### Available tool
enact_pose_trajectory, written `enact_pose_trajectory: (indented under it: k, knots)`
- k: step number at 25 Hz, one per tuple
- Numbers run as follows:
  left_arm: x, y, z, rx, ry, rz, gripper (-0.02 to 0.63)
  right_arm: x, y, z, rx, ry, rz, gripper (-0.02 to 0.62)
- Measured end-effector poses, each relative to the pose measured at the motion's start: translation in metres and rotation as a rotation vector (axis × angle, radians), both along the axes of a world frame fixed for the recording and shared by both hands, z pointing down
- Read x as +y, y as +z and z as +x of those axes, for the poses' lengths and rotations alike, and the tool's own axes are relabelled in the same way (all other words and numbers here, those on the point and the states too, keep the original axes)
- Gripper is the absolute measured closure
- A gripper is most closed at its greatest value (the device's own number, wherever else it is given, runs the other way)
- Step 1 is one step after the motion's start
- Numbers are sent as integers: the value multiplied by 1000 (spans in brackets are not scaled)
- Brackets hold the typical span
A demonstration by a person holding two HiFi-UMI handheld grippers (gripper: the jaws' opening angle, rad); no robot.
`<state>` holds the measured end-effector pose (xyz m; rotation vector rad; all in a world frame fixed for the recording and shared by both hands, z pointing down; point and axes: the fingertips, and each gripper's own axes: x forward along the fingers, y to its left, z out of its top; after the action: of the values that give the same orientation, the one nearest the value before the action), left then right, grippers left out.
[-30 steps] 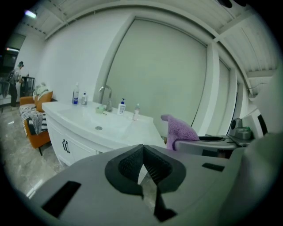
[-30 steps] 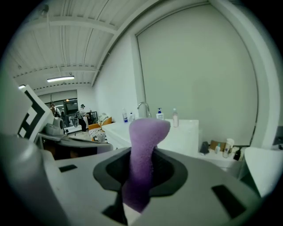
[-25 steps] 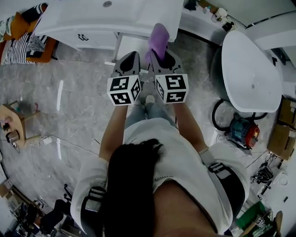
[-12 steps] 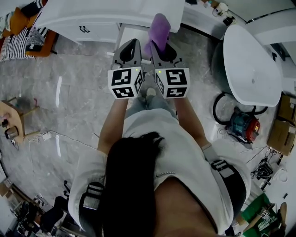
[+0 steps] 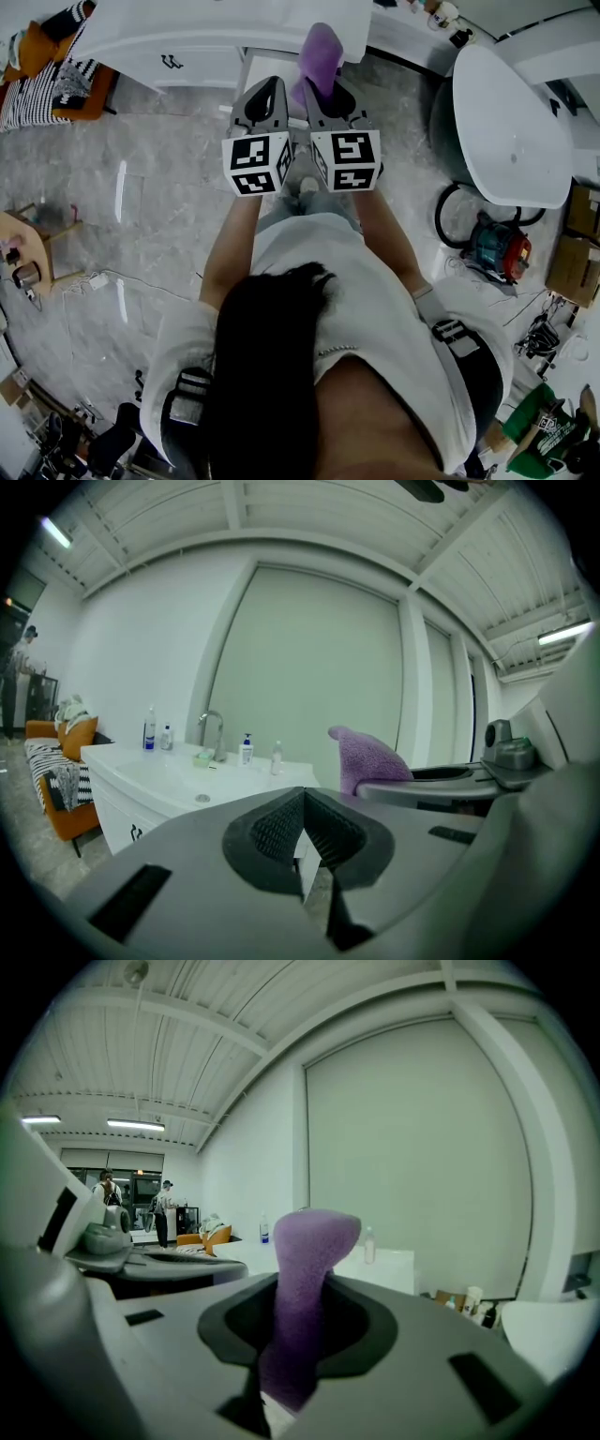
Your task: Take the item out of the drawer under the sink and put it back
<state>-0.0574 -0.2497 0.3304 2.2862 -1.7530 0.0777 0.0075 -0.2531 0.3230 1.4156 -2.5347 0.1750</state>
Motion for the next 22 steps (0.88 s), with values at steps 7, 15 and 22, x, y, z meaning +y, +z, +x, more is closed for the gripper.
enact_pose_trajectory:
  k: [7,15,22]
  knots:
    - [-3,-6,-1,1,-1,30,603,-2,-5,-4,9,4,15,485]
    - [2,-5,-7,-1,-17,34,603,-1,-10,-9,38,1,43,485]
    - [8,0,-12,0,-30,32,603,2,-6,-11,38,-8,36,485]
